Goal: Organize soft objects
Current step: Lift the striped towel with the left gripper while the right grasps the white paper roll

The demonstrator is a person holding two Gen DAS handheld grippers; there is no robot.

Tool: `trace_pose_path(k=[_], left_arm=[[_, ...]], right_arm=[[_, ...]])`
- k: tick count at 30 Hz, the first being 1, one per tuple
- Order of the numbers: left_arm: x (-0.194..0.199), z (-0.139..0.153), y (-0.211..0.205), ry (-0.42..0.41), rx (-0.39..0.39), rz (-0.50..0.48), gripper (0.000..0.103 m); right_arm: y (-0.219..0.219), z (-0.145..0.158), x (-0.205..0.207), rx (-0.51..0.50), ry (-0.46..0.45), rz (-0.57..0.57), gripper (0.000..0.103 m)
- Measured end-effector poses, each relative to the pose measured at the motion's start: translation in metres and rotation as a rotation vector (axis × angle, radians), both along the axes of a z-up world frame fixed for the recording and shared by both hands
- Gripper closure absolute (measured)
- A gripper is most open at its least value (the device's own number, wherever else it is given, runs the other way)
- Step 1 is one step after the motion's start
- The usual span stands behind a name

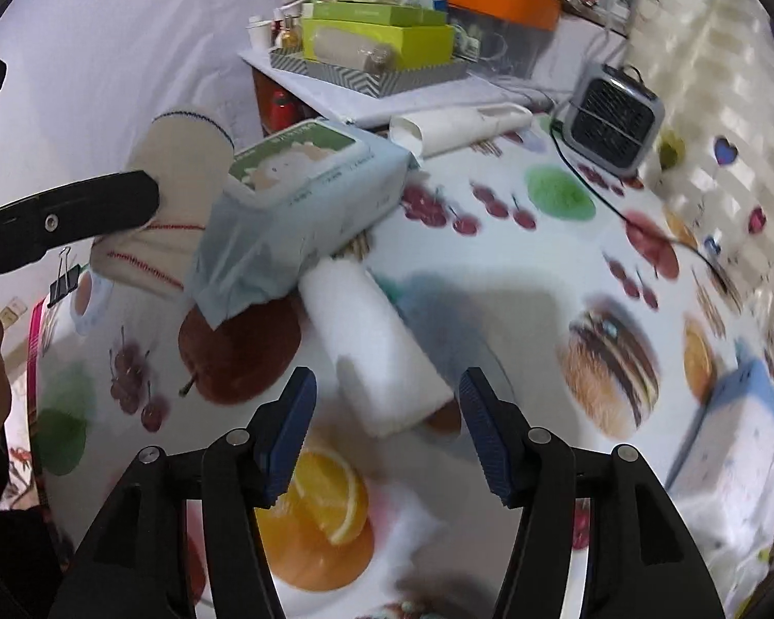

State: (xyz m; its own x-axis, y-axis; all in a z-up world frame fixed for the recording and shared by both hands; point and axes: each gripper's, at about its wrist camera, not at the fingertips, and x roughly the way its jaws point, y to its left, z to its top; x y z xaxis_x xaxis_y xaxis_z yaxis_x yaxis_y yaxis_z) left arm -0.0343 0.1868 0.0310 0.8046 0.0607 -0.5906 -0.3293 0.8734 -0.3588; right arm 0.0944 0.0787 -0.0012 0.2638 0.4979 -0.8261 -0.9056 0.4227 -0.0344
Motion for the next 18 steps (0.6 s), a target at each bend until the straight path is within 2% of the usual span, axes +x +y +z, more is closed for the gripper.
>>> trace_pose_path(k=[4,7,11,13,18], left_arm=[[0.0,-0.002,0.003,0.009,-0.005,0.0,0.059],[-0.001,-0.003,0.004,0.015,-0.006,0.002,0.059],[0.001,-0.004,0.002,0.021,-0.006,-0.001,0.059],[0.003,-0.004,-0.001,0.022,-0.006,-0.013,0.059],[0.008,-0.002,-0.017,0.023,0.0,-0.051,0.059]], right_arm=[[0.018,-0.014,0.005,-0.037,-0.019,0.026,0.044],[0.026,-0.031,0.016,-0.067,0.053,0.006,0.045],[0.023,-0.033,0.016,-0.035,0.083,-0.008,0.067],[0.02,-0.03,0.013,-0.031,0.061,-0.024,0.073],[0.0,-0.017,0.006,0.021,0.047,-0.073,0.074]])
